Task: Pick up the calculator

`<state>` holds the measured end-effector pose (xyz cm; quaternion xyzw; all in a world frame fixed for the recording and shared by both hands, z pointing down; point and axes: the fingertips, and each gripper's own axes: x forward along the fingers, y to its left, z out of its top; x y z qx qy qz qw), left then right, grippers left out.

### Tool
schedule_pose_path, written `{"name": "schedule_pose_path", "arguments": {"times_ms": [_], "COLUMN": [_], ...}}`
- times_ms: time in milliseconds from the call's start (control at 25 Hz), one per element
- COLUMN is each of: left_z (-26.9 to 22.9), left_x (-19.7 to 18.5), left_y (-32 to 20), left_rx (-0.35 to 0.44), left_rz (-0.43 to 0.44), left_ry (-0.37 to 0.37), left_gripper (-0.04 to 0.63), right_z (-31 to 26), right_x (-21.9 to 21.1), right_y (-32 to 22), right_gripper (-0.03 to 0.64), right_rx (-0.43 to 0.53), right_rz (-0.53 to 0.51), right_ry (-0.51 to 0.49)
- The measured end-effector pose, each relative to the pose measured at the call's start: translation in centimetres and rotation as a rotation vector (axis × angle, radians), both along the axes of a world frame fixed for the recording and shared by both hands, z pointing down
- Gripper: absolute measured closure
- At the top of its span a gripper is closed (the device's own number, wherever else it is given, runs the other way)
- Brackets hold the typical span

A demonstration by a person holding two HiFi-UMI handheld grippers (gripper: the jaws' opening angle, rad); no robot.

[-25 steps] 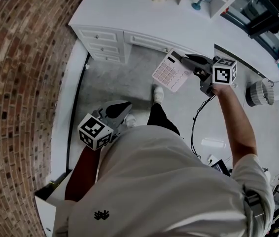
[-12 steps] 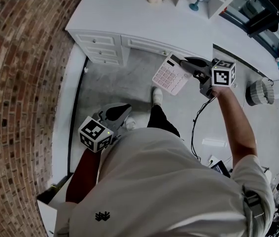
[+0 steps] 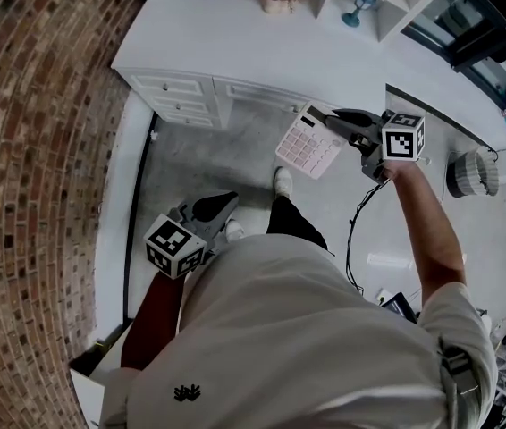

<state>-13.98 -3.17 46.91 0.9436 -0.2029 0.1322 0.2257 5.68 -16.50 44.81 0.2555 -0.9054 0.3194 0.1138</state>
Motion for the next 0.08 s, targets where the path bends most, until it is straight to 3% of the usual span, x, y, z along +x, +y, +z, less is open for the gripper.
{"name": "schedule_pose_path", "arguments": {"times_ms": [80], "left_z": [0.13], "left_x": [0.78], "left_y": [-1.19], "left_rx": [-0.003], "left_rz": [-0.002], "left_ry": [-0.001], "left_gripper": [0.589], "right_z": [0.28], "right_x": [0.83], "right_y": [-1.06], "right_gripper": [0.558], "right_rx": [-0.006], "right_rz": [-0.002], "right_ry": [-0.001]}}
